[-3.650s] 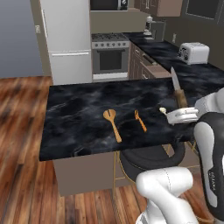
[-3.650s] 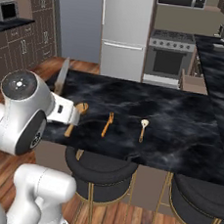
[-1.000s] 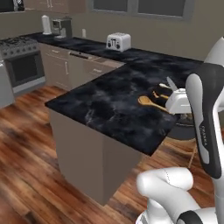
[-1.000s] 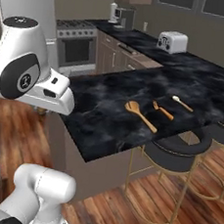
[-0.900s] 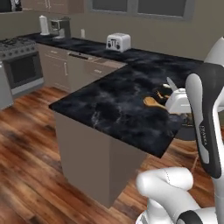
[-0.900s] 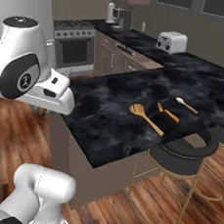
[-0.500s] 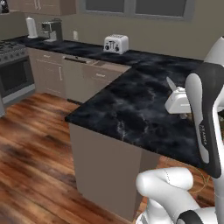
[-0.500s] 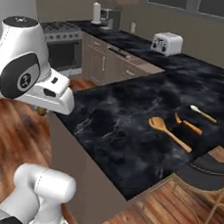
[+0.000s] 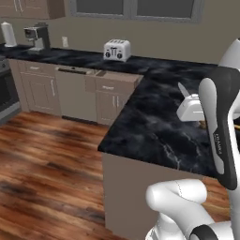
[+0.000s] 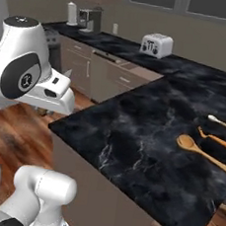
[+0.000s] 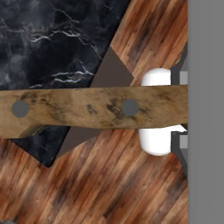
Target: Pick up the metallic utensils from the counter and place them in the open drawer. Make sure not to pick up any wooden utensils.
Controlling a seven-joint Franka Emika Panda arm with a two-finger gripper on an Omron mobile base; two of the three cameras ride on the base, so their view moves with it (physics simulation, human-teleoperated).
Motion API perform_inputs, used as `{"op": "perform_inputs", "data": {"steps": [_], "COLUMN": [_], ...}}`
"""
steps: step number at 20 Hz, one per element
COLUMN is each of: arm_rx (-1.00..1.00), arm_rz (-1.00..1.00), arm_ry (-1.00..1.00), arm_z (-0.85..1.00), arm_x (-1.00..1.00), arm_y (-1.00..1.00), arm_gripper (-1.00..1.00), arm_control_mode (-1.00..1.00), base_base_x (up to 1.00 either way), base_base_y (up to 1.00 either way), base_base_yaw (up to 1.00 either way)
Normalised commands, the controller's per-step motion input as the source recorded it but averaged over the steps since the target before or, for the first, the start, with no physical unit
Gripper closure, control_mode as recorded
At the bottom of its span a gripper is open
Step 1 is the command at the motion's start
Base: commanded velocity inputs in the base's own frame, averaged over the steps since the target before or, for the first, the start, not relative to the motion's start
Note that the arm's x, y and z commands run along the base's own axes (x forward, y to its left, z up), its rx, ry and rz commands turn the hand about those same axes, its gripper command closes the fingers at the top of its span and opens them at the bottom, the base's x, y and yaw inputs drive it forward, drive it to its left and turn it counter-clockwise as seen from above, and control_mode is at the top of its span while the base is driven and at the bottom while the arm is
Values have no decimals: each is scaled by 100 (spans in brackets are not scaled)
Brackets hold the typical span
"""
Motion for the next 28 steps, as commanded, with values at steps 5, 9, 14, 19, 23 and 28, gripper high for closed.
{"op": "perform_inputs", "data": {"steps": [5,9,14,19,23,28], "arm_rx": [0,0,0,0,0,0], "arm_rz": [0,0,0,0,0,0], "arm_ry": [0,0,0,0,0,0], "arm_z": [0,0,0,0,0,0], "arm_x": [0,0,0,0,0,0], "arm_y": [0,0,0,0,0,0], "arm_gripper": [100,100,100,100,100,100], "arm_control_mode": [100,100,100,100,100,100], "base_base_x": [42,35,33,29,48,71], "base_base_y": [100,100,100,100,100,100], "base_base_yaw": [-48,-48,-46,-43,-31,-32]}}
